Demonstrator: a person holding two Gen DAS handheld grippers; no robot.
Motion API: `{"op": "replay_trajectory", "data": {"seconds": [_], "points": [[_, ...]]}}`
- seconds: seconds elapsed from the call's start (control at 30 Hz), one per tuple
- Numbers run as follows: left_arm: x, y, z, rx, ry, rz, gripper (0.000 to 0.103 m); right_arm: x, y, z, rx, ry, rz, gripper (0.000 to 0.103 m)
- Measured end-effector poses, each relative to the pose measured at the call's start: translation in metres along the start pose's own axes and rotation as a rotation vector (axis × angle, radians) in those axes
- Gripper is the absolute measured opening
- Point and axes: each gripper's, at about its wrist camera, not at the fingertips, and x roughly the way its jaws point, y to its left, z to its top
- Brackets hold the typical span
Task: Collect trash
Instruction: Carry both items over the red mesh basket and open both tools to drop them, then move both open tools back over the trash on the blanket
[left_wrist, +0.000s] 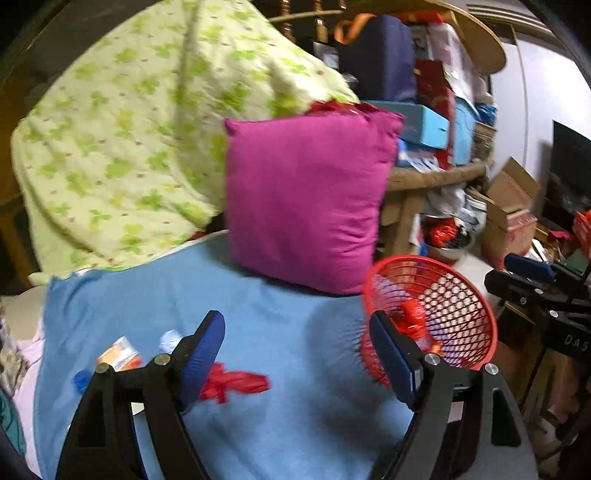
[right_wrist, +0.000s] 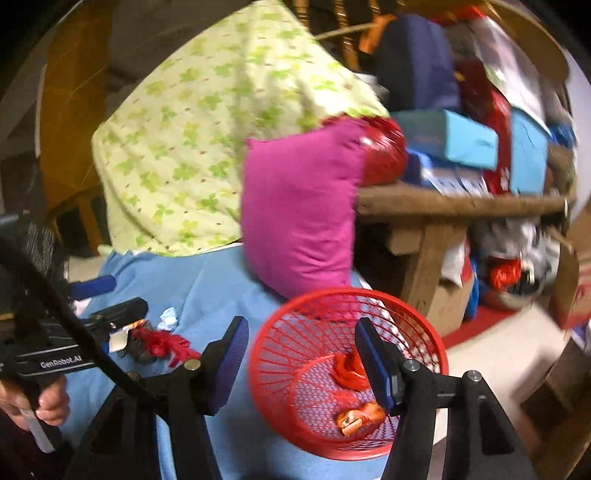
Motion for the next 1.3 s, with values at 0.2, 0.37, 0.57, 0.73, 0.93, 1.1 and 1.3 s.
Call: {"op": "replay_trajectory", "data": {"seconds": [0.2,0.37,0.57,0.73,0.93,1.1,1.3], "points": [[-0.040,0.044,-0.020,-0.062,-0.023,0.073,0.082,-0.015,0.058,0.007,-0.105,-0.026,0.022,0.064],[-0.064,0.069,-0.033,-0.086,-0.040,0.130,0.082,-0.021,0.093,0.007,-0.164,-0.040,0.055,0.064],[-0.083,0.100,-0.051,-0.132,-0.052,0.185,0.082,-0.020,0.127,0.003,-0.212,-0.031,0.096,0.065],[-0.088,0.132,-0.071,-0.182,-0.037,0.242,0.083,-0.010,0.154,0.000,-0.262,-0.007,0.122,0.065],[-0.090,0.188,-0.106,-0.260,0.010,0.355,0.083,0.016,0.176,-0.004,-0.274,0.046,0.177,0.066],[-0.083,0.244,-0.143,-0.359,0.080,0.452,0.083,0.066,0.175,-0.016,-0.190,0.156,0.265,0.066],[-0.060,0.294,-0.187,-0.442,0.181,0.537,0.083,0.138,0.161,-0.041,-0.023,0.309,0.385,0.066]]}}
